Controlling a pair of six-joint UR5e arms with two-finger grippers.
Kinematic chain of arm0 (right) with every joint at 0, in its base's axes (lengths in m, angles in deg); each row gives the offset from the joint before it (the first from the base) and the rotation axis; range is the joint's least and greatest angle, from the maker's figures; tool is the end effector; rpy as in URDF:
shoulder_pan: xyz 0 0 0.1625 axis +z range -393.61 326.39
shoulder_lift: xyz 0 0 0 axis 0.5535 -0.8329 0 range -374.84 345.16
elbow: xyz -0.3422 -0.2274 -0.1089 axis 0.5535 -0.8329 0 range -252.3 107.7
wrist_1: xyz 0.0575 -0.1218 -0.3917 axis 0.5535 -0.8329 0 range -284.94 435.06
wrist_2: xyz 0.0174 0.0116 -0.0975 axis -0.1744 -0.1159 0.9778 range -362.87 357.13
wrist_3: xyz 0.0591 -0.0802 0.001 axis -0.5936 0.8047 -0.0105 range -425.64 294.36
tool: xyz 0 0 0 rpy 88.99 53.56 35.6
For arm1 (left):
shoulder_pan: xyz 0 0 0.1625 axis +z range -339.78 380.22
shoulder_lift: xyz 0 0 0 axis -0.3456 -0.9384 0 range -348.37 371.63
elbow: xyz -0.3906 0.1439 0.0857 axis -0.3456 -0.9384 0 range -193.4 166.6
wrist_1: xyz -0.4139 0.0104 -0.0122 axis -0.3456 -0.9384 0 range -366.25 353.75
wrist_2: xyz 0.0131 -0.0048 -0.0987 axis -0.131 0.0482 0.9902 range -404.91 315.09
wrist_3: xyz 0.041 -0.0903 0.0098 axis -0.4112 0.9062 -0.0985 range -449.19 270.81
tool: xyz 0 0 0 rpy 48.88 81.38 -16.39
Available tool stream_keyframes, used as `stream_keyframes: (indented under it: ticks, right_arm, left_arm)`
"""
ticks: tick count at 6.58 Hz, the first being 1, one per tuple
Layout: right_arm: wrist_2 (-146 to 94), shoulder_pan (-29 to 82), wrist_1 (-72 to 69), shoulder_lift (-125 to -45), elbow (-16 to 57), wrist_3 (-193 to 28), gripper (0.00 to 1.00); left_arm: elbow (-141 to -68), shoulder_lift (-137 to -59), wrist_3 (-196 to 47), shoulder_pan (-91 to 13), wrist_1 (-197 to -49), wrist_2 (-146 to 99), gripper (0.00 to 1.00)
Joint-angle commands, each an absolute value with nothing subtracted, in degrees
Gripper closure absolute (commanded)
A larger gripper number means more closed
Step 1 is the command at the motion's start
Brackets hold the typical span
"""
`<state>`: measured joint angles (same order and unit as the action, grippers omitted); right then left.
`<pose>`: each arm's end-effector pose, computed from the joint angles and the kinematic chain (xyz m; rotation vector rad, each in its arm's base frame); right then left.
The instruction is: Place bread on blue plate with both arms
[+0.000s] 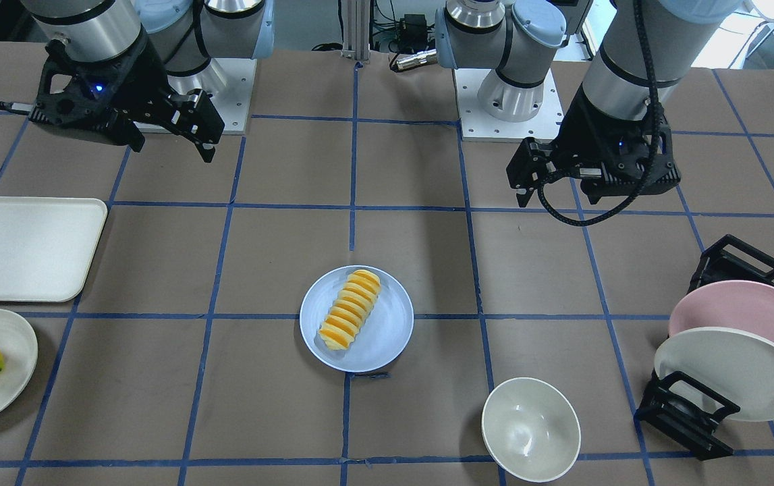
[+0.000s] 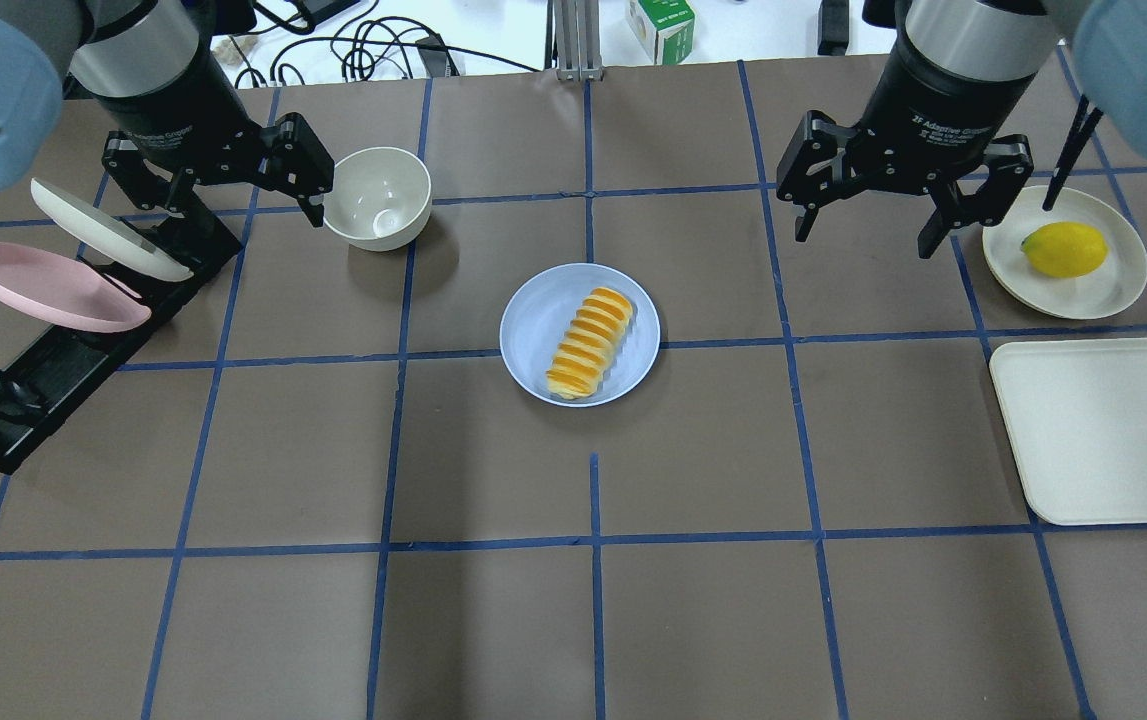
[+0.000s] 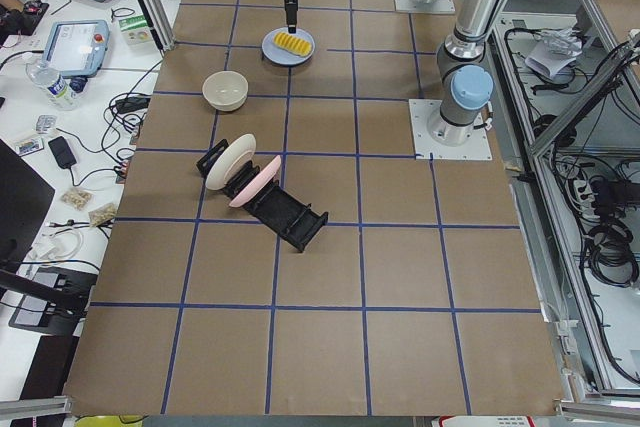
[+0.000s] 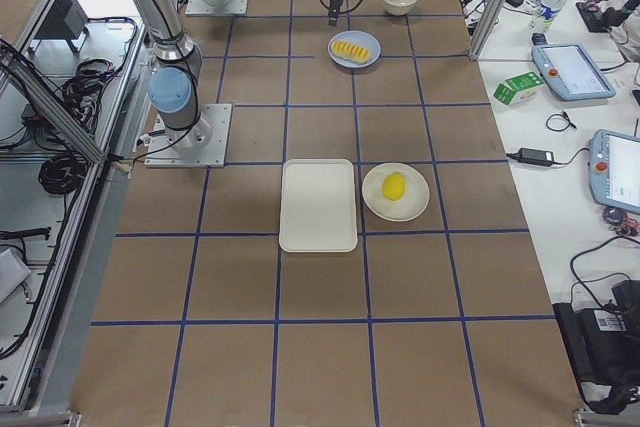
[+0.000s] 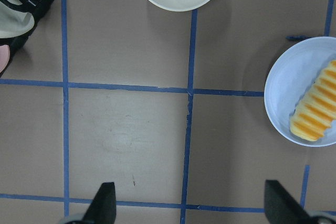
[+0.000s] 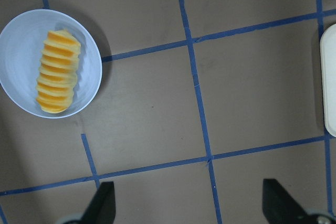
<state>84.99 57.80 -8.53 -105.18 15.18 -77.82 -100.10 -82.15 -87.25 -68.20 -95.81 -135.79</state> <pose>0.1488 -0.4791 0.5015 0.2939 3.0963 0.1027 -0.1173 -0.5233 0.4837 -0.0961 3.1246 0.0009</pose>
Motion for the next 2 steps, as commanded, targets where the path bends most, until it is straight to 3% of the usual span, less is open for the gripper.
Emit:
stream_keyframes:
  ticks: [1,2]
  right_arm:
    - [89.31,57.63,-8.88,-105.28,16.98,-77.85,0.00]
    - [88.46,57.80,-8.88,-105.37,16.82,-78.20,0.00]
  left_arm:
    - [-100.41,-82.15,-87.25,-68.20,-95.81,-135.70,0.00]
    - [-100.41,-82.07,-87.25,-68.20,-95.81,-135.70,0.00]
